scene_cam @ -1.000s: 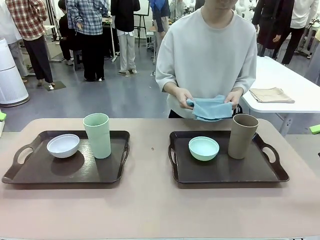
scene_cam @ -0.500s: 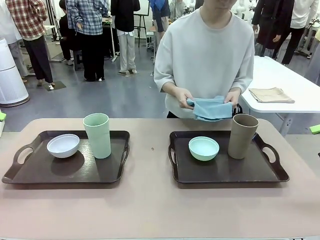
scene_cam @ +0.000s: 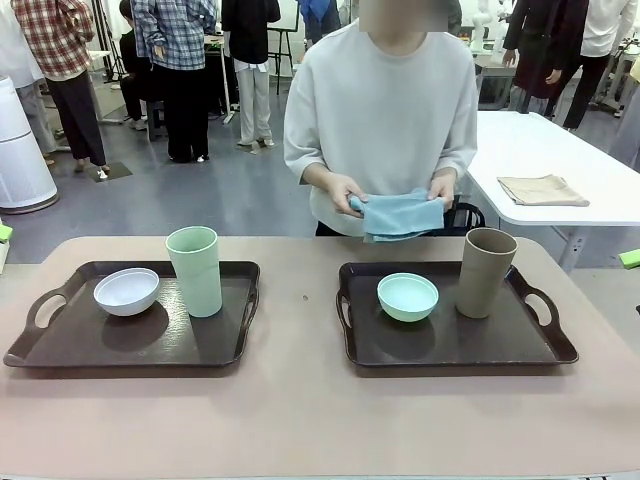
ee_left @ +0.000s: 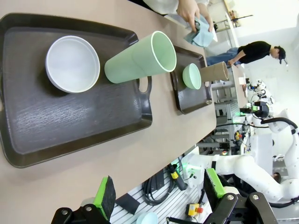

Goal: Set up a tray with a mat and arrange the tableware.
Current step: Pick up the Picnic Bowl and Reusable plastic cup from the Handle tray in front of the human's position and hold them in the air.

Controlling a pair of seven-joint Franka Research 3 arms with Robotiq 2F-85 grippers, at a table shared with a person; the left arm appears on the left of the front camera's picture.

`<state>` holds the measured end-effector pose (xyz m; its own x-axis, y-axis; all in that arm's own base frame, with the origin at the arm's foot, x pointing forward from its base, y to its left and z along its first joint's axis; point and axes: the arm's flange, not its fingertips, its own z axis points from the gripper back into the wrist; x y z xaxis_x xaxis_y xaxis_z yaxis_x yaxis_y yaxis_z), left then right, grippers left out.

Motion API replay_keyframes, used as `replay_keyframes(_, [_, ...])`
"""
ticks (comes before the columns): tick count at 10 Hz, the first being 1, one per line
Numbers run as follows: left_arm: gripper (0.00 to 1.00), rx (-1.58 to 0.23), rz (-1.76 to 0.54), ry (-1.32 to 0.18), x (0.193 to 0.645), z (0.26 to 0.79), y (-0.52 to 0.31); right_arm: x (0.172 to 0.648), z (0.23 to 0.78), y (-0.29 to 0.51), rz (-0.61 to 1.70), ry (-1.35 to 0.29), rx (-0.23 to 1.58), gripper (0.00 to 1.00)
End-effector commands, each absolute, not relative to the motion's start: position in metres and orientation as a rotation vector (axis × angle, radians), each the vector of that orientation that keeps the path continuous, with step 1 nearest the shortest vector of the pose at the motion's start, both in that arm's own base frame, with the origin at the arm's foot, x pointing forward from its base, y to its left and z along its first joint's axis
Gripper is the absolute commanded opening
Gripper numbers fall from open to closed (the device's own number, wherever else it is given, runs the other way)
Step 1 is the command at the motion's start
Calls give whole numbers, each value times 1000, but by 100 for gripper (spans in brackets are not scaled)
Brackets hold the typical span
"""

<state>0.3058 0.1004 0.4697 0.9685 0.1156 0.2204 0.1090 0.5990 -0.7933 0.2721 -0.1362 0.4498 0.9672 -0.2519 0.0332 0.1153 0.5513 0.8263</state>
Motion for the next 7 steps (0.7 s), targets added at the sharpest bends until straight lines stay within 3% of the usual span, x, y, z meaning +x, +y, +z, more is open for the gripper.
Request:
replay_keyframes(1, [100, -948, -5, -275, 308, 470, 102, 273, 448, -137, -208, -158, 979, 100])
replay_keyframes(5, [100, -931, 4, -261, 306, 470, 100, 272, 450, -136, -218, -154, 964, 100])
replay_keyframes(7, [100, -729, -100, -310, 324, 514, 48, 288, 467, -121, -29, -185, 955, 100])
